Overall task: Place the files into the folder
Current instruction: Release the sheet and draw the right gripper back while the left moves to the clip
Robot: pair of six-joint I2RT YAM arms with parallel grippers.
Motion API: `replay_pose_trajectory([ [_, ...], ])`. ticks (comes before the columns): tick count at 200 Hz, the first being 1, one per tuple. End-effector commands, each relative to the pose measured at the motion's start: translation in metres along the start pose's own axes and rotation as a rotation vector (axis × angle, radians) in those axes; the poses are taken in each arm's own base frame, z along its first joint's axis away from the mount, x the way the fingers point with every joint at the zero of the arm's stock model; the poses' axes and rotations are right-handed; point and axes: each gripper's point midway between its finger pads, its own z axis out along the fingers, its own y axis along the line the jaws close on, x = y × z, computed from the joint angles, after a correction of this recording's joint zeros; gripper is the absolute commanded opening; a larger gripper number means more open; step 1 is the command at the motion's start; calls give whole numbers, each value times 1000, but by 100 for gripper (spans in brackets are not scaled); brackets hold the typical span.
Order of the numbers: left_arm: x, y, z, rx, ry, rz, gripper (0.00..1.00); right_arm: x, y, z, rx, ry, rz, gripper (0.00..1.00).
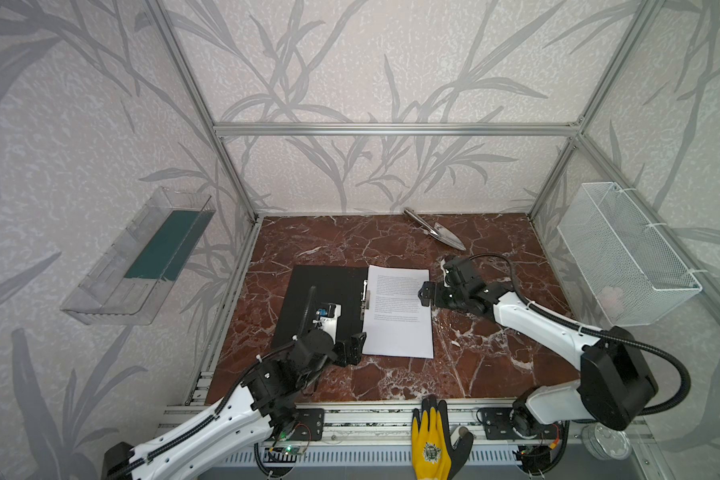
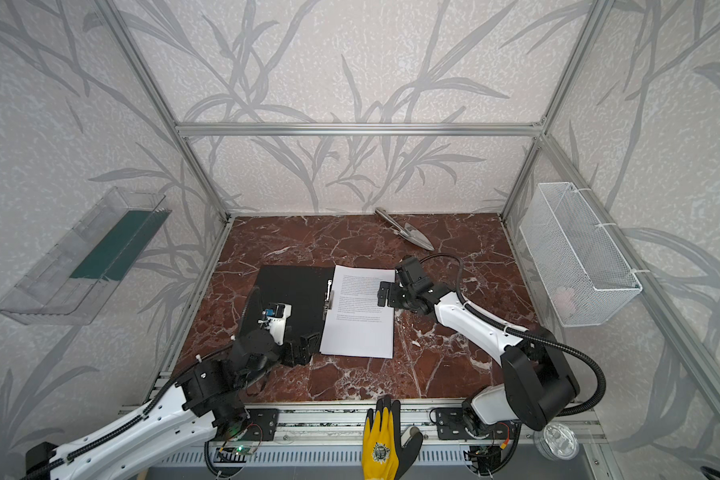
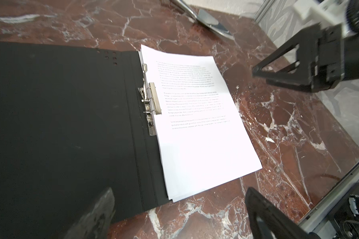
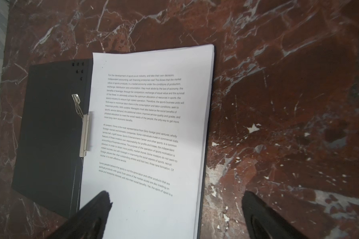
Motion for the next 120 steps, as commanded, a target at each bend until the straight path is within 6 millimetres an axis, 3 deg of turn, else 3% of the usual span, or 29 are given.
replay_pose_trajectory([
  [1,-17,-18,11,-11,51,-28,99,16,-19,-6,30,63,-58,99],
  [36,-16,-43,47,-9,175,-24,99,27,-20,-6,-16,65,-70,99],
  [89,-19,-15,105,-30,285,-179,99,40,-21,6,-131,100,-41,99],
  [120,-17,1,127,-96,339,-181,99,47,-38,17,-170,126,22,99],
])
